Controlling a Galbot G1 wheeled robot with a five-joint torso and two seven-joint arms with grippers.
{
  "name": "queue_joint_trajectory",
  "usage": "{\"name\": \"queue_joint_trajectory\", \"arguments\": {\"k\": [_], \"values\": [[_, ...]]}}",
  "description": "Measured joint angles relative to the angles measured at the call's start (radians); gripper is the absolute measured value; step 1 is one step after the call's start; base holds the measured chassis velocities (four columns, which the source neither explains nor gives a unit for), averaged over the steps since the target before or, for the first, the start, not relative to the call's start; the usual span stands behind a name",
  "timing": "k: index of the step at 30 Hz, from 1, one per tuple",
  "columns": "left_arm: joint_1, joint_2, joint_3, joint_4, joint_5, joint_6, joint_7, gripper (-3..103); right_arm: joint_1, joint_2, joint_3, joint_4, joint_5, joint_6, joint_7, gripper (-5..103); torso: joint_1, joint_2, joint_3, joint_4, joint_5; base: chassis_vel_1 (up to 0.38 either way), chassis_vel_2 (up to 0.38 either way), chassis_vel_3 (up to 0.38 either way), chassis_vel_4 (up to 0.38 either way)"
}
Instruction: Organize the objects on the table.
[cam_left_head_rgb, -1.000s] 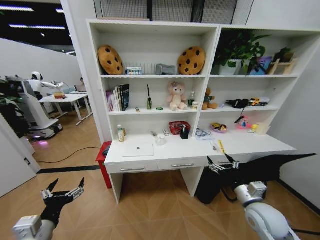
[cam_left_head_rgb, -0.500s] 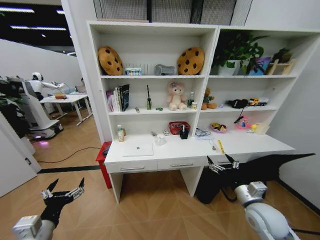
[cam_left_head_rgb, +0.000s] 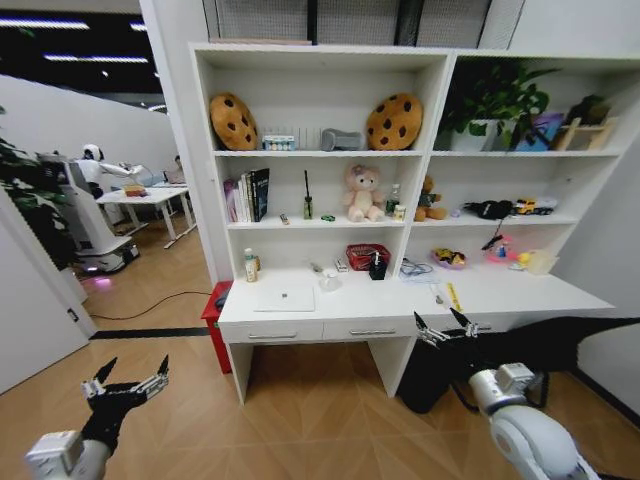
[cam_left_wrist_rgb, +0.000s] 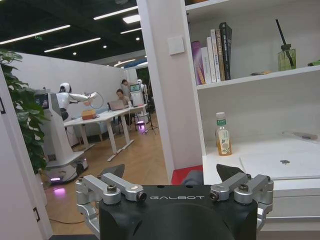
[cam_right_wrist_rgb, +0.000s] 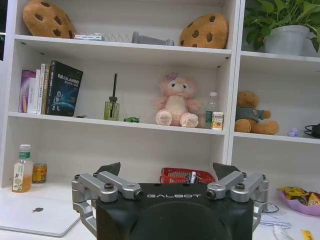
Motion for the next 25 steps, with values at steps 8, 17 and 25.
{"name": "queue_joint_trajectory", "arguments": {"k": [8,17,25], "values": [[0.0,0.0,0.0,0.0,0.0,0.0,0.0,100,0.0,0.0,0.0,0.0,0.0,0.0,0.0,100,0.0,0.0,0.0,-0.0007,0.0,0.0,0.0,0.0,0.0],[0.0,0.0,0.0,0.0,0.0,0.0,0.0,100,0.0,0.0,0.0,0.0,0.0,0.0,0.0,100,0.0,0.0,0.0,-0.0006,0.0001,0.0,0.0,0.0,0.0],[0.0,0.0,0.0,0.0,0.0,0.0,0.0,100,0.0,0.0,0.0,0.0,0.0,0.0,0.0,100,0.0,0.0,0.0,-0.0006,0.0,0.0,0.0,0.0,0.0]]}}
